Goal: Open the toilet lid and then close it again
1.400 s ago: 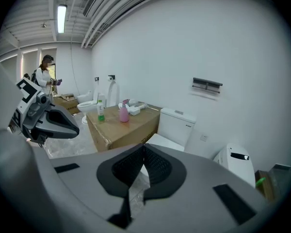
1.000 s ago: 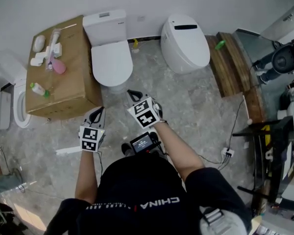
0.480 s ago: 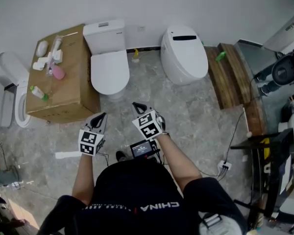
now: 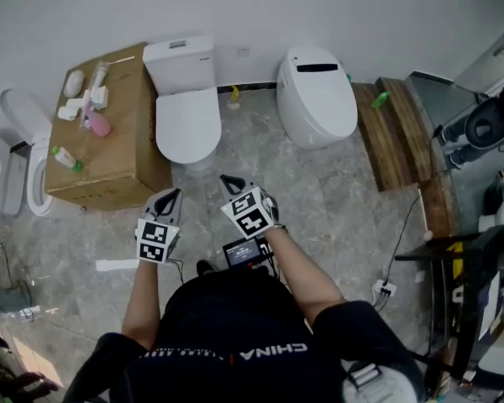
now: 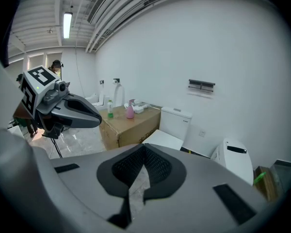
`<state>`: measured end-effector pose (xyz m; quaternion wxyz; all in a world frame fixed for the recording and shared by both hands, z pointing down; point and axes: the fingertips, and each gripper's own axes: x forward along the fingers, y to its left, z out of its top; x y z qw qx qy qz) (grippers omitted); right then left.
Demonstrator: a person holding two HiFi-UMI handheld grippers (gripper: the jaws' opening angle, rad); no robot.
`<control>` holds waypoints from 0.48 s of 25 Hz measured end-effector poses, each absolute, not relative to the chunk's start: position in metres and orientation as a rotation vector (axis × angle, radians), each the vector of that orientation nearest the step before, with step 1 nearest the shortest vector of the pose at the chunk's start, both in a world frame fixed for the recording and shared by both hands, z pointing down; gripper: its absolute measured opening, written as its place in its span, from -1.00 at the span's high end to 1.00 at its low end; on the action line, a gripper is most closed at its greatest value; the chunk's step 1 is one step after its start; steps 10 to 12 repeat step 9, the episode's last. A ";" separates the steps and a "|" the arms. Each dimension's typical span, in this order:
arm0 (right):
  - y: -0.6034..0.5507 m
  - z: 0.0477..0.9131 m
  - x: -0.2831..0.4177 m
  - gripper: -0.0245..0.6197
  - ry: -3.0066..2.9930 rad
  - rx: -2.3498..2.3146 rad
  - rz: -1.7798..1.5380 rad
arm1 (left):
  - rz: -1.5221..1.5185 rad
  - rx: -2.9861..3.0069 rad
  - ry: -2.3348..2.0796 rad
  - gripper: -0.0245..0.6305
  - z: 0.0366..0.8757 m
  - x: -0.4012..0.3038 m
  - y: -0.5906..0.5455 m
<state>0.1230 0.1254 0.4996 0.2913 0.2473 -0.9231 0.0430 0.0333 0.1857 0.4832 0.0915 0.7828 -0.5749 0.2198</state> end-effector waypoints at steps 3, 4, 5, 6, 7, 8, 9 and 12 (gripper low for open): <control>0.127 0.501 0.122 0.88 -2.451 0.641 0.096 | 0.663 2.320 -1.709 0.89 0.487 0.034 0.186; 0.127 0.501 0.122 0.88 -2.449 0.635 0.090 | 0.669 2.319 -1.711 0.89 0.487 0.034 0.185; 0.126 0.501 0.122 0.88 -2.449 0.631 0.087 | 0.675 2.319 -1.713 0.89 0.487 0.035 0.185; 0.126 0.500 0.122 0.88 -2.451 0.630 0.086 | 0.680 2.320 -1.714 0.89 0.487 0.035 0.184; 0.126 0.499 0.123 0.88 -2.453 0.630 0.086 | 0.684 2.320 -1.715 0.89 0.487 0.036 0.184; 0.125 0.498 0.124 0.88 -2.456 0.631 0.087 | 0.687 2.321 -1.717 0.89 0.487 0.037 0.183; 0.124 0.496 0.124 0.88 -2.458 0.632 0.088 | 0.690 2.322 -1.719 0.89 0.487 0.038 0.182; 0.124 0.496 0.124 0.88 -2.458 0.632 0.088 | 0.690 2.322 -1.719 0.89 0.487 0.038 0.182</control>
